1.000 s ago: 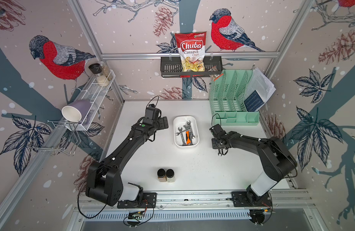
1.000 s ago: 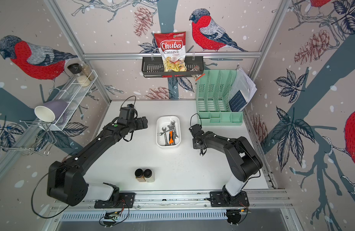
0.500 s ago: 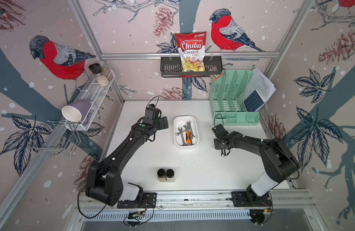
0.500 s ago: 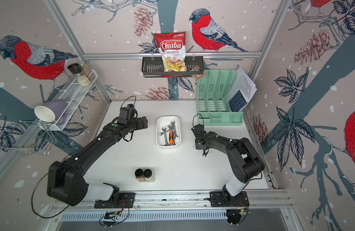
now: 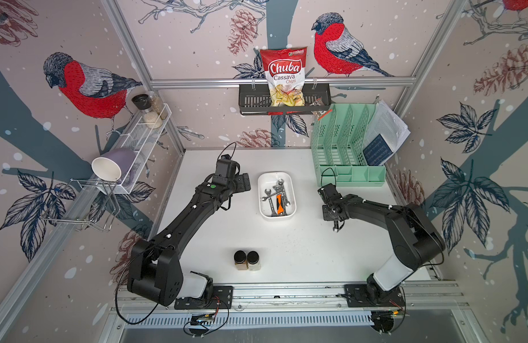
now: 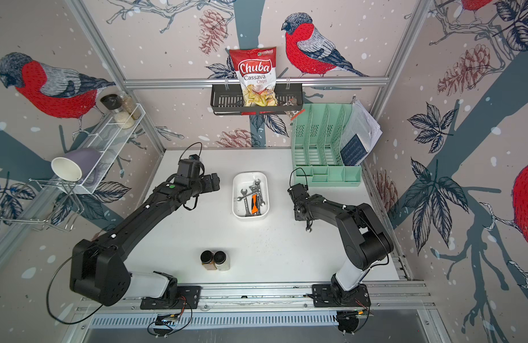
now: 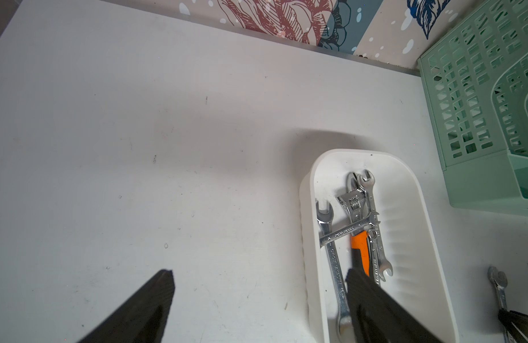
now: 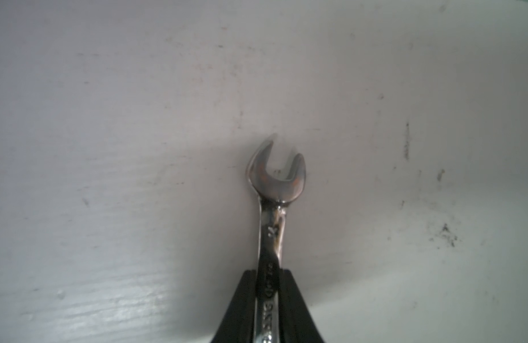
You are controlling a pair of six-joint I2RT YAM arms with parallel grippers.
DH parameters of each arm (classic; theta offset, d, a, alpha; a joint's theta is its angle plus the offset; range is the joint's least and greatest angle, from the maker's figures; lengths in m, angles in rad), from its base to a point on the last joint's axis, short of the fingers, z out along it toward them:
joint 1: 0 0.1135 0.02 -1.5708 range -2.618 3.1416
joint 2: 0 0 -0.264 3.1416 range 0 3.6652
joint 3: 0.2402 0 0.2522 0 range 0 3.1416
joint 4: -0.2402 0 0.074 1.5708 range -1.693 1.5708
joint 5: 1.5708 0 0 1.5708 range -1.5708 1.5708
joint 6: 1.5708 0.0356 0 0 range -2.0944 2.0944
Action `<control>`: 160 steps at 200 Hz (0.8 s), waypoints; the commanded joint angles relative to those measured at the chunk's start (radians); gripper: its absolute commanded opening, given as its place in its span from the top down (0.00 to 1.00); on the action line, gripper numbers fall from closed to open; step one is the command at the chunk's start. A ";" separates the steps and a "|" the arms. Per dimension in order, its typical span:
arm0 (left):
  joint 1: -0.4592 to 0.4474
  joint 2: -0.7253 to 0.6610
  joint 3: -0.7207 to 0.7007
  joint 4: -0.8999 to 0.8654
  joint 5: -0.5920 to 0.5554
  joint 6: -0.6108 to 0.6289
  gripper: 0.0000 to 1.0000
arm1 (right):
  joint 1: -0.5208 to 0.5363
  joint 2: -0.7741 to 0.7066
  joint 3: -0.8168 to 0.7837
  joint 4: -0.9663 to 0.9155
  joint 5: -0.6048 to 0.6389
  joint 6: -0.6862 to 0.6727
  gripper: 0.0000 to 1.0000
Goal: Take out the wrench from the storage box
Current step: Place the wrench at the center of the board.
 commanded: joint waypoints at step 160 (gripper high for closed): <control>-0.024 -0.021 -0.006 0.022 -0.016 -0.005 0.06 | -0.046 -0.188 -0.215 0.204 -0.236 0.088 0.85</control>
